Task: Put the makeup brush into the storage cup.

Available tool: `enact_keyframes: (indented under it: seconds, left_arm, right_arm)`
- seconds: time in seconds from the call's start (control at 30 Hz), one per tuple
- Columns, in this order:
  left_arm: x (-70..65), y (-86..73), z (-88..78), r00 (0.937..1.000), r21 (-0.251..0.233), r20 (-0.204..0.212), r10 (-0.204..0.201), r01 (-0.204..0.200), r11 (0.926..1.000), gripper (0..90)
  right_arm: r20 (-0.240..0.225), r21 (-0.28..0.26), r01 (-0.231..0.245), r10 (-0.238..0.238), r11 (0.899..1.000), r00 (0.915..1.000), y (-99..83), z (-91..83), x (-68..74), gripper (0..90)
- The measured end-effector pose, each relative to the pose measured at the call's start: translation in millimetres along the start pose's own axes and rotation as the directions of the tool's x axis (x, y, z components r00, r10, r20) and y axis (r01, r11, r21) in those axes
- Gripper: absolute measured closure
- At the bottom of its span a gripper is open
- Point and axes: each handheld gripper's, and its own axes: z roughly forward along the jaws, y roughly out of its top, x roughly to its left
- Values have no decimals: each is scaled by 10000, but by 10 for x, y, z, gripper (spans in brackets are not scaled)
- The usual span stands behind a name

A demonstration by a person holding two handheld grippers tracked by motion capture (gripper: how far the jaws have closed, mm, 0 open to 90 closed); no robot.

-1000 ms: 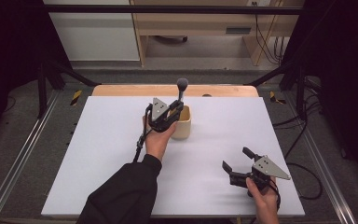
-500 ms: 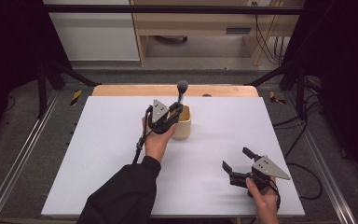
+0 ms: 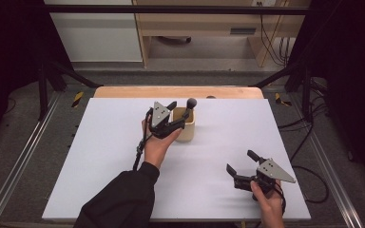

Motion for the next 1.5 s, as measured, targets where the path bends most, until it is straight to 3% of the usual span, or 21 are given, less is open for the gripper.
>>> enact_keyframes:
  seconds: [0.17,0.57,0.73,0.97,1.5]
  left_arm:
    - [-1,58,-95,9998,-41,196,100,-99,9999,265]
    - [-4,75,-185,9953,479,935,-259,215,9986,80]
    - [-24,71,-226,9927,586,1187,-211,142,9982,22]
    - [-33,67,-293,9907,559,1331,-266,193,9983,13]
    - [-102,41,-408,9837,759,1798,107,-247,9968,12]
  right_arm:
    - [26,27,9,-9,10000,10000,1,0,2,44]
    - [74,56,77,-78,10000,9999,-1,1,4,42]
    - [95,65,120,-121,9999,9999,-1,1,5,42]
    - [84,75,144,-144,9999,9999,-3,0,3,41]
    - [111,114,127,-128,9999,9999,-4,-4,4,39]
